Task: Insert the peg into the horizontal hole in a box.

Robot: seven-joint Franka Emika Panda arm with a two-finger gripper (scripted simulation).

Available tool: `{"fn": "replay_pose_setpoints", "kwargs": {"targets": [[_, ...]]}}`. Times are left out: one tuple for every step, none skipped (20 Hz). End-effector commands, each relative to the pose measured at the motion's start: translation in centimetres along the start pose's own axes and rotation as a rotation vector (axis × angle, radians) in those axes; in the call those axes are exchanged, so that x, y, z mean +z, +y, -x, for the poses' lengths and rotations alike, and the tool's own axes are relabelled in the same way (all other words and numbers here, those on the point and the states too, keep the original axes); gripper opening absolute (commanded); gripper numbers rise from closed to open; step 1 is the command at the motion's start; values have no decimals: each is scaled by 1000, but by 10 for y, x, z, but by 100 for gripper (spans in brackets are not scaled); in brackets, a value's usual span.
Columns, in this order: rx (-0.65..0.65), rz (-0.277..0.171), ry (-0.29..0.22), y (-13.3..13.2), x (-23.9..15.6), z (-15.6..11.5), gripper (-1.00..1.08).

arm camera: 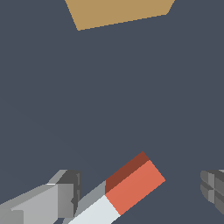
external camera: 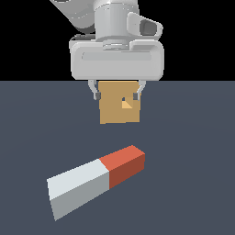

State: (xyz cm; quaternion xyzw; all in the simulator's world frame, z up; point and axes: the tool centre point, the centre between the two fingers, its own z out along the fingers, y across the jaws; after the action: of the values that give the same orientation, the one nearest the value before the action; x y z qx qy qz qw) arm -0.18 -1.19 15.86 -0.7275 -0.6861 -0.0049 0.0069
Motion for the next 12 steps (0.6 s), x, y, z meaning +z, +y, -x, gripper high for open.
{"fn": "replay_pose_setpoints", "kwargs": {"targets": [[43,0,-1,0,4,7,100],[64,1,-1,0,6,11,100],[88,1,-2,0,8,15,100],[114,1,-2,0,11,19,100],[142,2,-3,0,13,24,100],[173,2,-3,-1,16,29,100],[205,3,-4,-1,19,35,100],[240,3,-5,-2,23,40,100],[277,4,-5,-3,26,47,100],[317,4,-6,-5,30,53,100],[358,5,-7,-7,33,60,100],[399,5,-8,-9,37,66,100]]}}
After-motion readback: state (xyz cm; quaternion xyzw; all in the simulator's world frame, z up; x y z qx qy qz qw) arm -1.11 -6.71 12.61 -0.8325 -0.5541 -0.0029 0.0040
